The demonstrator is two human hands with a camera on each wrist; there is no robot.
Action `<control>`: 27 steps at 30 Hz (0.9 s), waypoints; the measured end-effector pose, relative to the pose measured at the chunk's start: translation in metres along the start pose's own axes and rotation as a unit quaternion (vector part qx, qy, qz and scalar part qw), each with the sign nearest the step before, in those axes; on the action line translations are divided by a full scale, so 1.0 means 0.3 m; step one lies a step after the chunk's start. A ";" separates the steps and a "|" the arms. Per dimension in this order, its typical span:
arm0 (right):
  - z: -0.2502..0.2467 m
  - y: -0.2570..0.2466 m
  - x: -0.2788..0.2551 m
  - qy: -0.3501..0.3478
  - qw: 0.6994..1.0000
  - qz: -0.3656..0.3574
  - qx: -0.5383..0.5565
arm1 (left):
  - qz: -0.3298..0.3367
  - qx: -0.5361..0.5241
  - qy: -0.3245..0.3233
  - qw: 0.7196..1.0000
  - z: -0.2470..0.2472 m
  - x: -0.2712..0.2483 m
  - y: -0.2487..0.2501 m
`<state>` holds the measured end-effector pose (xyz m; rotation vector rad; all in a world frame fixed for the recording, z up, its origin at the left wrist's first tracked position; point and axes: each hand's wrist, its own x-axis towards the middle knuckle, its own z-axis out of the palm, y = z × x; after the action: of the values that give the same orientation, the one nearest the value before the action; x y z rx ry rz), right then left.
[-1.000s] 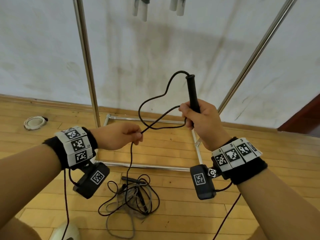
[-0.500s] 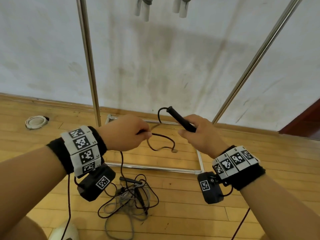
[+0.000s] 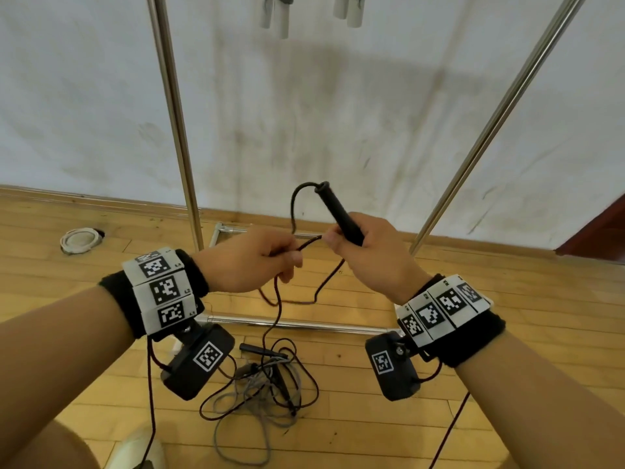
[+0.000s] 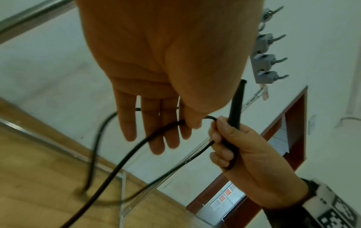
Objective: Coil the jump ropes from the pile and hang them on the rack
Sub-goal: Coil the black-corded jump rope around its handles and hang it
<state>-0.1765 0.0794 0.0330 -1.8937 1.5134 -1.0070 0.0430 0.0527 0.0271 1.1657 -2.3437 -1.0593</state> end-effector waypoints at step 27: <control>-0.162 0.040 -0.014 0.080 0.994 0.064 -0.029 | 0.020 0.067 0.060 0.996 -0.065 -0.059 0.004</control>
<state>-0.2230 0.0832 0.0517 -1.7649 1.7503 -1.0886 0.0641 0.0578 0.0419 1.1899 -2.3633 -0.8049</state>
